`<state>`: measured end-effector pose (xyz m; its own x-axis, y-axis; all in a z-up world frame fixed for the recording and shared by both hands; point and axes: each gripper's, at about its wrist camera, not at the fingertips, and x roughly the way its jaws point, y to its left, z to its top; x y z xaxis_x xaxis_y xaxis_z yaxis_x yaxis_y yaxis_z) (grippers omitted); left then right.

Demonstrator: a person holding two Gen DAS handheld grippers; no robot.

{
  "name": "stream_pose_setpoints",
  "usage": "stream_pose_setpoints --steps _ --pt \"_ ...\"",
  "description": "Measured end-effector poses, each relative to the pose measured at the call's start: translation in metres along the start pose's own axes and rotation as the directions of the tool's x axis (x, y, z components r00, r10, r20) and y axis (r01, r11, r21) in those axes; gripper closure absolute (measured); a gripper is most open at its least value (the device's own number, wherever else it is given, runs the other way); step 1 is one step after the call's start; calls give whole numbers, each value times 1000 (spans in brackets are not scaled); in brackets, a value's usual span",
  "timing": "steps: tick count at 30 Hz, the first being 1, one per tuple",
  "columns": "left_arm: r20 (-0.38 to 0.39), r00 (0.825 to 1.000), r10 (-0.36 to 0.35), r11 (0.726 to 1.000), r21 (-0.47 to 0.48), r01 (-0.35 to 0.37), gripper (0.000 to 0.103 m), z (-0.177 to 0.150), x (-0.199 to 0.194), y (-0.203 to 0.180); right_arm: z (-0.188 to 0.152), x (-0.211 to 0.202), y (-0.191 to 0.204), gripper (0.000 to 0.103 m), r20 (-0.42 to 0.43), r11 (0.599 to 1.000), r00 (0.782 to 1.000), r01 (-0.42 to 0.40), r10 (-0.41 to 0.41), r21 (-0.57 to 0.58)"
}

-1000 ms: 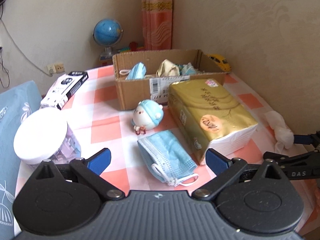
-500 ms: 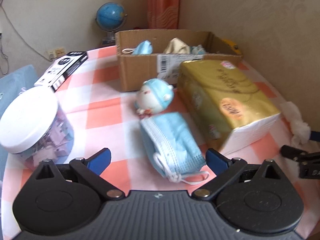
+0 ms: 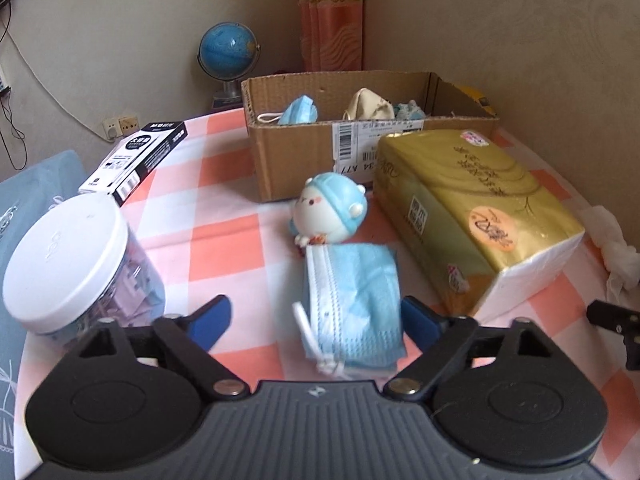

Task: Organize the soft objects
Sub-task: 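Move the right tool to the white tissue while the left approaches the blue face mask, then close the right tool on the white tissue while the left closes on the blue mask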

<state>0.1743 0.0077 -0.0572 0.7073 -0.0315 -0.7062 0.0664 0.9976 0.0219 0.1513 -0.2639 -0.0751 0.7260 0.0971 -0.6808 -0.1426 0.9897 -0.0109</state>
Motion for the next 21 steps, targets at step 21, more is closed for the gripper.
stream_pose_setpoints --steps 21 --pt "-7 1000 -21 999 -39 20 43 7 16 2 14 10 0 8 -4 1000 1000 18 -18 -6"
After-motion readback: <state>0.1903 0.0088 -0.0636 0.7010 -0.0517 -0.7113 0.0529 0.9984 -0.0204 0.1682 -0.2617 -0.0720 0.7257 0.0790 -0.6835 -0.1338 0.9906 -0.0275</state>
